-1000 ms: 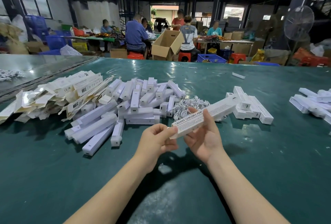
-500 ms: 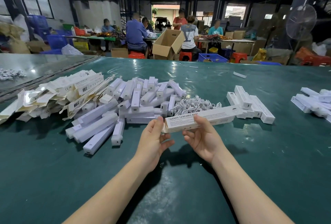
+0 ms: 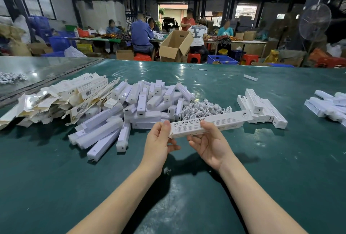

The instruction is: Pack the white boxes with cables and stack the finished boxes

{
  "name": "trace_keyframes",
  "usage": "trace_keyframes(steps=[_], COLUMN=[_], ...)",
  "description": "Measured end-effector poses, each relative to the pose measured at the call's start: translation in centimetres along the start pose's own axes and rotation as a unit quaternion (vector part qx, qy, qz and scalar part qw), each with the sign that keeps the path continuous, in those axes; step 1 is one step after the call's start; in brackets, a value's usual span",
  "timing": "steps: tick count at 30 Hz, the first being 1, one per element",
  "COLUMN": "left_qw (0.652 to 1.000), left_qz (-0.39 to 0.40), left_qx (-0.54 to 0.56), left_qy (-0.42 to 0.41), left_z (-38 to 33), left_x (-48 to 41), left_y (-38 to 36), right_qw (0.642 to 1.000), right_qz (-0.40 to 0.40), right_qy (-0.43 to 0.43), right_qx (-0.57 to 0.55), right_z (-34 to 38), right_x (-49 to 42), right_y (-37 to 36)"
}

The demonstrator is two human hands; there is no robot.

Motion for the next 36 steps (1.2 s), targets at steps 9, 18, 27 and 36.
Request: trace_keyframes(steps=[9,18,27,36], left_qw=[0.999,0.989,0.997,0.959], left_qz=[-0.011,-0.101,0.071,0.112], left_qx=[-0.028,-0.085,0.037,0.248], left_qy=[-0.025,-0.067,0.0,0.081], left_z=[-0.3,-0.8,-0.1,-1.9], left_x=[0.0,0.1,1.6,0.9], left_y=[0.2,0.8,-1.6,-1.0], right_qw=[1.0,1.0,0.993,0.993], right_qz=[-0.017,-0.002,-0.059,-0.038], right_qy=[0.008,0.017,0.105,0.068], right_qx=[-0.017,0.005,-0.022,-0.088], right_z=[-0.2,-1.0,-0.9,-0.9], right_x=[-0.1,-0.2,-0.2,-0.1], right_y=[0.0,-1.3,-1.3,-2.0])
Point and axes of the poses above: each hand's wrist, its own x-axis away from the middle knuckle, its own y-axis out of the back of the hand, z = x × y, the point moved 4 cm from there along -x, towards the middle knuckle, and after that the axes turned 5 degrees about x, right-handed, at the moved point
